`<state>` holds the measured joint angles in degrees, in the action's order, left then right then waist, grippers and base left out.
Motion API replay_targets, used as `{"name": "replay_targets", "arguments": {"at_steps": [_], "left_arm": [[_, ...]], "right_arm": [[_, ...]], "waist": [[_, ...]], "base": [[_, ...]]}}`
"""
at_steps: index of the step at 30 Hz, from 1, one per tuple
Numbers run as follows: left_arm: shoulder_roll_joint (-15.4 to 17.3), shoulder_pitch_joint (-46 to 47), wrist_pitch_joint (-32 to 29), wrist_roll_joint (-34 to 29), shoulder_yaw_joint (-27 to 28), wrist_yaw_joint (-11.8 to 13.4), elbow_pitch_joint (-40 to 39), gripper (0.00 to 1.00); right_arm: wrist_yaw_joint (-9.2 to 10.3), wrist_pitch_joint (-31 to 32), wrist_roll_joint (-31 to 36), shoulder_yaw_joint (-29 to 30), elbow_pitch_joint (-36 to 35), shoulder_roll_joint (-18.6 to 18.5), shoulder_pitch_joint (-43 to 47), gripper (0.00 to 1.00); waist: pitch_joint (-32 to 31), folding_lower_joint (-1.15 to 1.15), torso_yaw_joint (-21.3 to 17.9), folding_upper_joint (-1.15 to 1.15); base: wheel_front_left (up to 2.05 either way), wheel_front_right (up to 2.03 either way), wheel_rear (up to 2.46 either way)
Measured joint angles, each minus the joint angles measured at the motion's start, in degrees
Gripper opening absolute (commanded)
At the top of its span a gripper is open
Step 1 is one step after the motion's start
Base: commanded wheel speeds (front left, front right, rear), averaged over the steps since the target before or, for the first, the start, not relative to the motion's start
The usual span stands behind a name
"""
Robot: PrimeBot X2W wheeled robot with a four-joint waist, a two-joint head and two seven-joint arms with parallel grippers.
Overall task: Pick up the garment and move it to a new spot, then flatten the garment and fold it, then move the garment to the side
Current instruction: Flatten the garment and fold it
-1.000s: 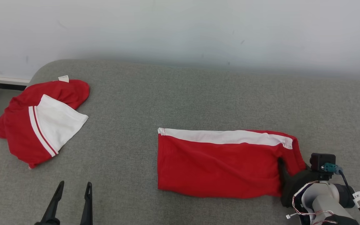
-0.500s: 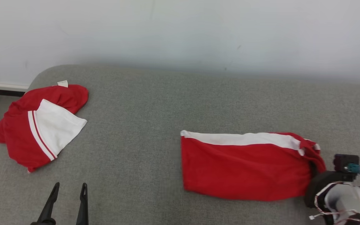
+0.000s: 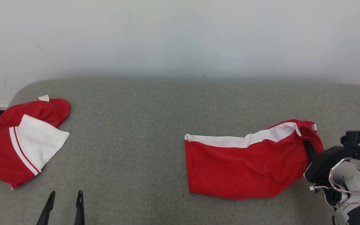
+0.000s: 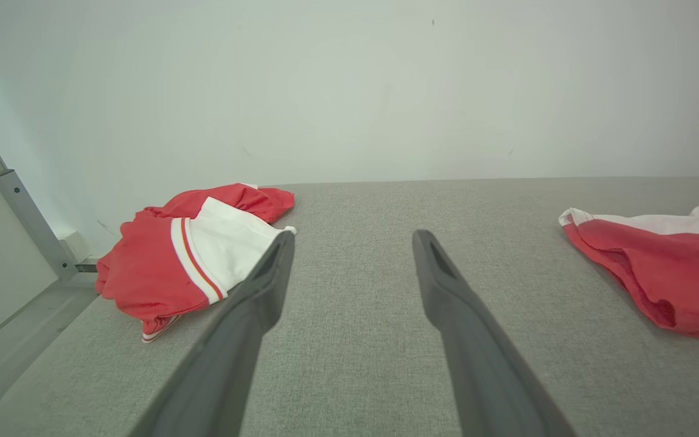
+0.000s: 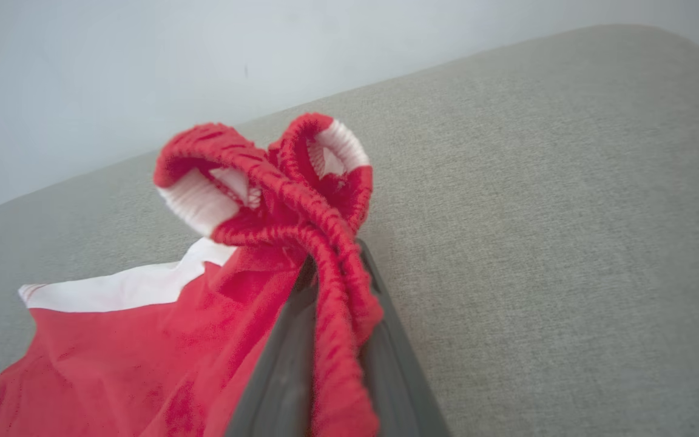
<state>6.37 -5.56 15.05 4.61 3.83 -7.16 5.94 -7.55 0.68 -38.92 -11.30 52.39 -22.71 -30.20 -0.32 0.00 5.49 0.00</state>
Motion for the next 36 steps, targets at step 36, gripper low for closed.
{"name": "replay_targets", "arguments": {"at_steps": [36], "left_arm": [[-1.87, 2.5, 0.0, 0.44, -3.34, -0.24, 2.48, 1.0]], "right_arm": [[0.0, 16.84, -6.86, 1.32, -5.25, 17.4, -1.79, 0.08]], "waist": [[1.24, 0.0, 4.73, 0.0]], "base": [[0.0, 0.0, 0.0]]}}
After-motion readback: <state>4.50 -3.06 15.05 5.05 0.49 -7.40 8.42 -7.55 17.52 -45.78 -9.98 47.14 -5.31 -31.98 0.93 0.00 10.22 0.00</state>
